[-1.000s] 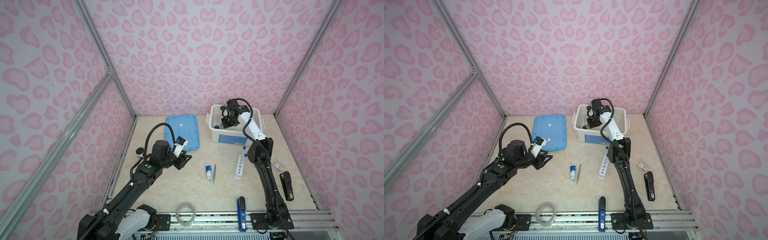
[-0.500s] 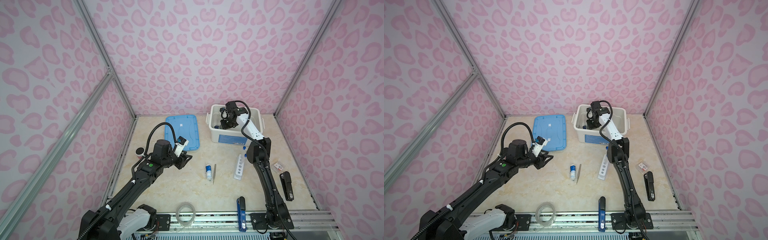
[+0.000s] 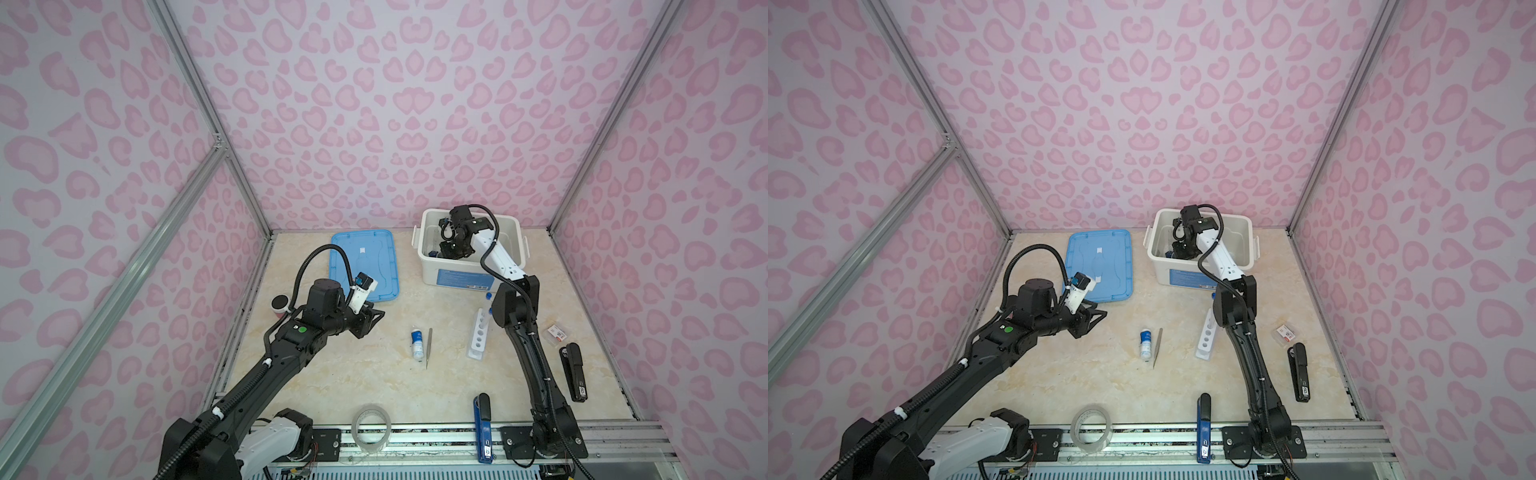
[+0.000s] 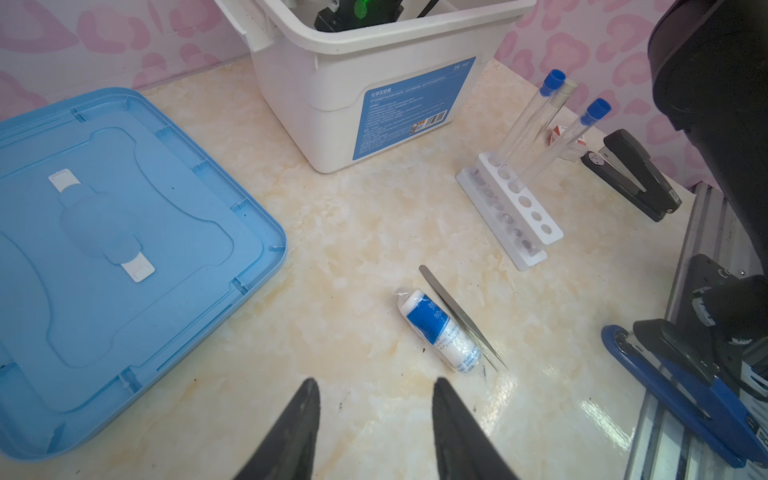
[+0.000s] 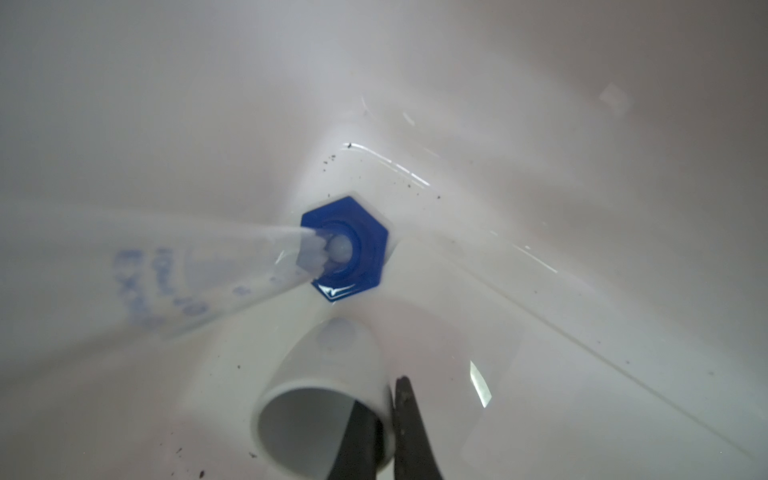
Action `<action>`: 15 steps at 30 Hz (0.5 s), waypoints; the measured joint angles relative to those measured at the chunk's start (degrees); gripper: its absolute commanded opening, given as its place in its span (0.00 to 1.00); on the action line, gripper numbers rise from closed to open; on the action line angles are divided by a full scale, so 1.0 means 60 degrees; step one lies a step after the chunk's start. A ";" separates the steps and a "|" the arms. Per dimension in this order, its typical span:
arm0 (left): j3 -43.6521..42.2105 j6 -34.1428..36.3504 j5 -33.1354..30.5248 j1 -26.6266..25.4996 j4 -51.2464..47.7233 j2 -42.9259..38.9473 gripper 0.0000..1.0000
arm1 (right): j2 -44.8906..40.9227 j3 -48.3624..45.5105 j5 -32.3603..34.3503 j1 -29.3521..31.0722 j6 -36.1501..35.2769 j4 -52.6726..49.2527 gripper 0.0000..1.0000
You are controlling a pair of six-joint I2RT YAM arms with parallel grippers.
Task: Organize the chemistry lab equipment
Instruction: 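Lower the white cup into the bin beside the cylinder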
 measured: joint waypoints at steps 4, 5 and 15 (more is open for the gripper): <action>0.0000 0.0055 0.0000 0.0000 0.0000 0.0004 0.47 | 0.0025 0.0000 0.0000 0.0000 0.0004 0.0029 0.05; 0.0000 0.0055 0.0000 0.0000 0.0000 0.0004 0.47 | 0.0047 0.0004 0.0000 0.0000 0.0004 0.0036 0.05; 0.0000 0.0055 0.0000 0.0000 0.0000 0.0062 0.47 | 0.0120 0.0033 -0.0080 -0.0033 0.0076 0.0102 0.10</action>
